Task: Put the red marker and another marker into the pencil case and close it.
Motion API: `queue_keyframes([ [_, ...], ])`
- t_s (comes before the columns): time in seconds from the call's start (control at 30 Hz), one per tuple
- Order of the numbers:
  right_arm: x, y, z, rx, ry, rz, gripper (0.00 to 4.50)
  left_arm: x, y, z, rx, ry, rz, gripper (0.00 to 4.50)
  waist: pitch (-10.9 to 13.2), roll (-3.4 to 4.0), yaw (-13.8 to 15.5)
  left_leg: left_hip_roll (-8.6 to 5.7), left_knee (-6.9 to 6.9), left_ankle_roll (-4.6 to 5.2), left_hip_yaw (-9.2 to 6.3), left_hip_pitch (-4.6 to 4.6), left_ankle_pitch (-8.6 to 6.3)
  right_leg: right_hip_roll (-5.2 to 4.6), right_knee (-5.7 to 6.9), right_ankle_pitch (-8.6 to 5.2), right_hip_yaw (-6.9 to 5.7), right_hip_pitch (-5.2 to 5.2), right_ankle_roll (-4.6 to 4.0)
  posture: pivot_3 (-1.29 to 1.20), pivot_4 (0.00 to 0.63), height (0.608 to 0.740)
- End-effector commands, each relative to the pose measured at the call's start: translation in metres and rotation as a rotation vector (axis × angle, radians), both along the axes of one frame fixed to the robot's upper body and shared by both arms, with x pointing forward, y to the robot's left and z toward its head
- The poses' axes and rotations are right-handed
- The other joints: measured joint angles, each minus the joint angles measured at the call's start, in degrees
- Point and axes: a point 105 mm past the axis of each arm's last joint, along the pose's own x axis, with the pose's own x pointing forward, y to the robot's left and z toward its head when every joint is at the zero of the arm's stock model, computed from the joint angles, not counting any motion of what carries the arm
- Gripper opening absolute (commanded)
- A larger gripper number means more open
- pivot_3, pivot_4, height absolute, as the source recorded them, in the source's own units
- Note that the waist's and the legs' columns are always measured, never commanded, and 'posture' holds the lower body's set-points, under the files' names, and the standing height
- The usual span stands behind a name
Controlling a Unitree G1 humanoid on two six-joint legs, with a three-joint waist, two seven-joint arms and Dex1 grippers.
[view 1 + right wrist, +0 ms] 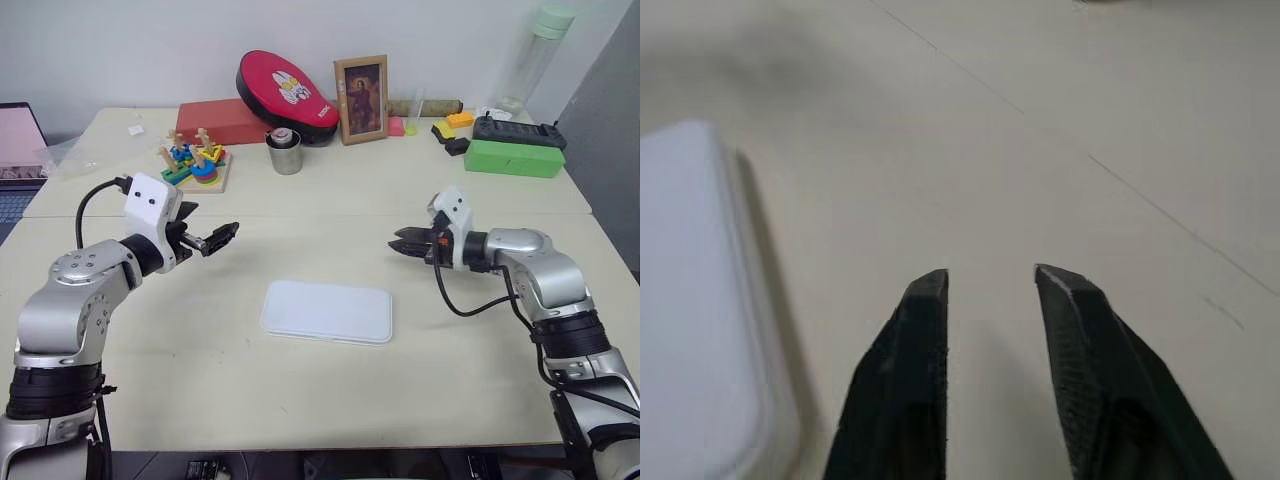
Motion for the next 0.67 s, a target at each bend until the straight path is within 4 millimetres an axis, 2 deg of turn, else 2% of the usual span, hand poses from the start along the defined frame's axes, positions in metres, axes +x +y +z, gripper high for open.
queue_keyframes([
  [0.03, 0.002, -0.022, 0.011, -0.025, -0.033, -0.039, 2.49, -0.005, 0.022, -0.007, 0.050, 0.003, 0.078, 4.50, 0.01, 0.01, -0.28, 0.00, 0.00, 0.00, 0.03, 0.00, 0.00, 0.00, 0.00, 0.00, 0.03, -0.01, 0.00, 0.00, 0.150, 0.740],
  [0.2, 0.003, -0.031, 0.015, -0.030, -0.030, -0.065, 3.61, -0.013, 0.028, -0.012, 0.020, 0.023, 0.084, 4.50, 0.01, 0.01, -0.16, 0.02, 0.03, 0.15, 0.06, 0.02, -0.08, 0.00, 0.10, 0.00, 0.06, -0.02, 0.00, 0.00, 0.150, 0.740],
  [0.33, 0.002, -0.036, 0.016, -0.038, -0.027, -0.066, 4.47, -0.016, 0.022, -0.010, 0.009, 0.035, 0.032, 4.50, 0.01, 0.01, 0.06, 0.01, 0.10, 0.16, 0.06, 0.01, -0.08, 0.00, 0.10, 0.01, 0.06, 0.03, 0.01, 0.00, 0.150, 0.740],
  [0.67, 0.006, -0.034, 0.017, -0.043, -0.029, -0.049, 4.49, -0.023, 0.034, -0.007, 0.018, 0.045, 0.067, 4.50, 0.01, 0.01, 0.01, 0.01, 0.08, 0.16, 0.06, 0.01, -0.08, 0.00, 0.07, 0.01, 0.06, 0.02, 0.01, 0.00, 0.150, 0.740],
])
